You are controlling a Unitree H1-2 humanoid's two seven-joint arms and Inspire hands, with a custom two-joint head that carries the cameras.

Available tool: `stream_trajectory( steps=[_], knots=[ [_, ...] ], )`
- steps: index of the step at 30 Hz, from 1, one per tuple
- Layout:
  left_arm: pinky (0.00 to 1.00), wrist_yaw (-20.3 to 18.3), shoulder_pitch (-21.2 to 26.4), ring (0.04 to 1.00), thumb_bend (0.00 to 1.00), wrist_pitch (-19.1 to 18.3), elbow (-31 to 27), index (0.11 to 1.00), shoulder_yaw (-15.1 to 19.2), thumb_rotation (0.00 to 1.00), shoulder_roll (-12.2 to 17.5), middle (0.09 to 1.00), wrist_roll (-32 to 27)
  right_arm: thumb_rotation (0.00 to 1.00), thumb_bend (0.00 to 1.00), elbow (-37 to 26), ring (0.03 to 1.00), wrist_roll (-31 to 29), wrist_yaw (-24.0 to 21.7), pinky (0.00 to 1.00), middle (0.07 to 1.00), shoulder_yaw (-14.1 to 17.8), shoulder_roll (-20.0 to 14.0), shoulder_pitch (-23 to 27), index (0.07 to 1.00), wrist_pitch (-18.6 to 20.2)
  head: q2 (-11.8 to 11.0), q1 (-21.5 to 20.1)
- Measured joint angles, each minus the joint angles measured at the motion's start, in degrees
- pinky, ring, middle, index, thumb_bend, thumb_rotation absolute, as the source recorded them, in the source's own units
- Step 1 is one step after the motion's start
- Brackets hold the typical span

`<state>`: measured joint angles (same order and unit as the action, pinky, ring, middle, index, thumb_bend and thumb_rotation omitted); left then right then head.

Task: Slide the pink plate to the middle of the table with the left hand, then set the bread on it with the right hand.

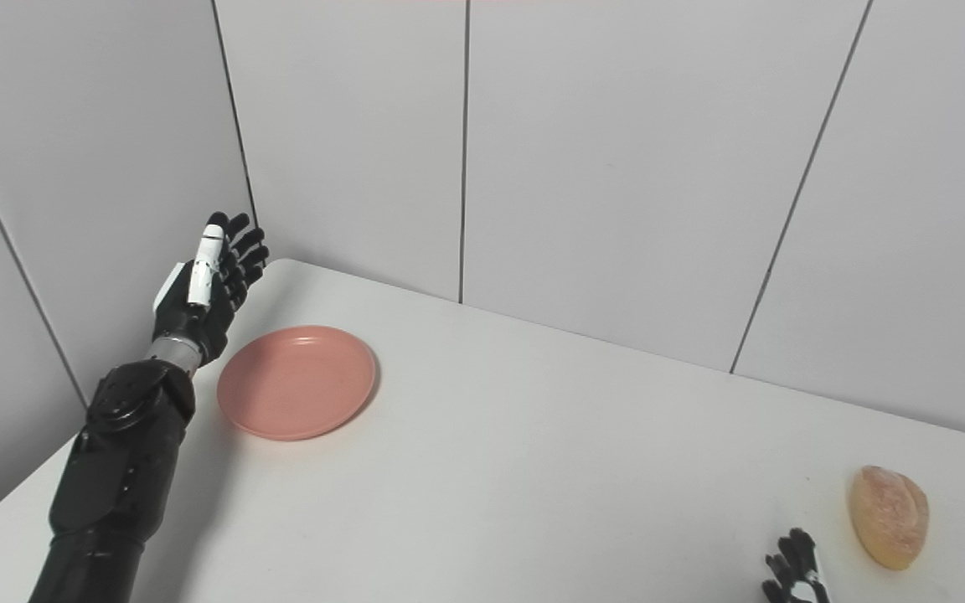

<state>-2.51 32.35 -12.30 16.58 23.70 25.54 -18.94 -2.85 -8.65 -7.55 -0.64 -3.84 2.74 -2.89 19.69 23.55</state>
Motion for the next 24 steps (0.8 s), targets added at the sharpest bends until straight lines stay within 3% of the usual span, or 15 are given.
stream_trajectory(
  steps=[24],
  knots=[
    [0.99, -1.1, -1.1, 0.951, 0.39, 0.5, 4.2, 0.935, 5.4, 1.00, 2.2, 0.943, -4.9, 1.00, 0.18, -0.1, 1.000, -1.5, -0.4, 1.00, 1.000, 0.6, -0.2, -0.1, 1.000, 0.2, 0.7, 1.3]
  ],
)
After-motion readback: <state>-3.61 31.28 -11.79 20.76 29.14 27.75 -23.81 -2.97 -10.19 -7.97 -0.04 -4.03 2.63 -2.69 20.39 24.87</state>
